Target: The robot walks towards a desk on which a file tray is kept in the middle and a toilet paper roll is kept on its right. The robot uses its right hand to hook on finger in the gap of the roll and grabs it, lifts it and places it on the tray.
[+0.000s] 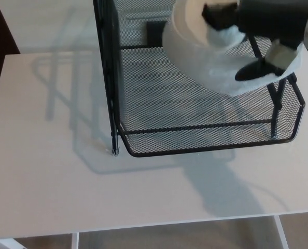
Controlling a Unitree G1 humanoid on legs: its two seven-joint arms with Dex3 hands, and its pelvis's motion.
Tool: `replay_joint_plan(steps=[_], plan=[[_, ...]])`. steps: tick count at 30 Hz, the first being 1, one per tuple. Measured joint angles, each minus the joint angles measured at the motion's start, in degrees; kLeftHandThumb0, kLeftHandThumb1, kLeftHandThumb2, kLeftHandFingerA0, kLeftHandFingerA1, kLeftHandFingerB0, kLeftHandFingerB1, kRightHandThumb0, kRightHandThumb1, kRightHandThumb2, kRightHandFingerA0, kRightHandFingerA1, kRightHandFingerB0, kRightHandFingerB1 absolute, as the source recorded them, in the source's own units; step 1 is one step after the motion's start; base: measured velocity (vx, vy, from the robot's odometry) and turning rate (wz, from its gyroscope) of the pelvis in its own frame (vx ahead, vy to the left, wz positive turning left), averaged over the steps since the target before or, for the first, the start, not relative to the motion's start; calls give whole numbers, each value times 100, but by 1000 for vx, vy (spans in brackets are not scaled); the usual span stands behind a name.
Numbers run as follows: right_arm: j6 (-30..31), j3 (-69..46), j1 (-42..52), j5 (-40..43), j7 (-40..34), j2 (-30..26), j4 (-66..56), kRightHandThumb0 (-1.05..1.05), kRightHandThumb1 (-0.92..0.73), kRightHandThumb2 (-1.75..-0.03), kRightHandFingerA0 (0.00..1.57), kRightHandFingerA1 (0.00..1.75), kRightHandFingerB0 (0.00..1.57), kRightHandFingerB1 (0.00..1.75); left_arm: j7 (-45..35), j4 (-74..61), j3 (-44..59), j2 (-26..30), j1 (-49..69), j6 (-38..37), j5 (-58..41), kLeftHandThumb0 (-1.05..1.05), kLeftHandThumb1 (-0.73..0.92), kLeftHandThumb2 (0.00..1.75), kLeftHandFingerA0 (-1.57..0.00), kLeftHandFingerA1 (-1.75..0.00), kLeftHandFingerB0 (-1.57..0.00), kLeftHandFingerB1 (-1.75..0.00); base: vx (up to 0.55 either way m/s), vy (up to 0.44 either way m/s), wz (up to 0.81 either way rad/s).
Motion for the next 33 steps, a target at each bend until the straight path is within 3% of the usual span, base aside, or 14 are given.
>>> replay_joint_plan(steps=[2, 5, 8, 9, 10, 11, 19, 20, 22, 23, 25, 26, 27, 33], plan=[[69, -25, -119, 39, 159, 5, -5, -39, -29, -91, 4, 55, 0, 50, -1, -1, 0, 0, 0, 0, 0, -102, 92, 75, -22, -104, -15, -94, 0, 0, 0], [188, -33, -281, 104, 403, 8, 5, -63, -55, -57, 12, 56, 20, 36, -1, -1, -1, 0, 0, 0, 0, -103, 92, 77, -22, -102, -14, -93, 0, 0, 0], [296, -61, -456, 172, 628, 9, 35, -57, -56, -58, 19, 49, 27, 34, -1, 14, -1, 0, 0, 0, 1, -104, 92, 78, -24, -105, -18, -96, 0, 0, 0], [344, -75, -551, 191, 726, 9, 52, -56, -57, -58, 25, 47, 34, 34, -1, 18, -1, 0, -1, 0, 1, -104, 76, 130, -25, -86, -23, -83, 0, 0, 0], [375, -83, -607, 201, 788, 9, 69, -61, -45, -82, 35, 58, 31, 46, -2, 18, -1, 0, -1, 0, 1, -103, 92, 79, -16, -119, -13, -108, 0, 0, 0], [437, -102, -705, 217, 886, 9, 98, -57, -63, -59, 55, 49, 47, 36, -2, 18, -1, 0, -2, 0, 0, -103, 92, 76, -20, -103, -13, -93, 0, 0, 0], [850, -197, -1478, 321, 1553, 29, 384, -57, -64, -59, 62, 69, 68, 44, -3, 19, 1, 0, -10, 0, 0, -105, 92, 72, -21, -105, -15, -96, 0, 0, 0], [911, -200, -1552, 338, 1632, 43, 414, -55, -64, -59, 62, 65, 66, 44, -4, 19, 5, 0, -11, 0, -1, -101, 72, 125, -35, -91, -27, -84, 0, 0, 0], [1045, -198, -1672, 365, 1795, 70, 464, -55, -64, -59, 62, 65, 66, 44, -9, 18, 18, 0, -11, 0, -4, -101, 72, 125, -35, -91, -27, -84, 0, 0, 0], [1112, -196, -1714, 376, 1877, 80, 481, -56, -65, -60, 66, 80, 60, 42, -14, 18, 22, 0, -11, 0, -5, -101, 92, 76, -22, -103, -15, -94, 0, 0, 0], [1246, -167, -1782, 391, 2048, 115, 515, -56, -65, -60, 69, 83, 64, 44, -19, 19, 27, 0, -15, 0, -5, -102, 92, 77, -22, -102, -15, -93, 0, 0, 0], [1306, -158, -1786, 402, 2127, 133, 522, -57, -65, -60, 66, 84, 63, 44, -21, 18, 28, 0, -20, 0, -5, -95, 70, 124, -34, -88, -27, -82, 0, 0, 0], [1370, -147, -1785, 412, 2212, 157, 523, -59, -66, -60, 67, 85, 62, 43, -20, 15, 30, 1, -24, 0, -5, -102, 92, 75, -21, -103, -16, -93, 0, 0, 0], [1759, -15, -1562, 456, 2662, 279, 340, -59, -65, -60, 65, 88, 64, 44, -14, 25, 46, 45, -96, 0, -5, -102, 92, 77, -24, -104, -19, -95, 0, 0, 0]])
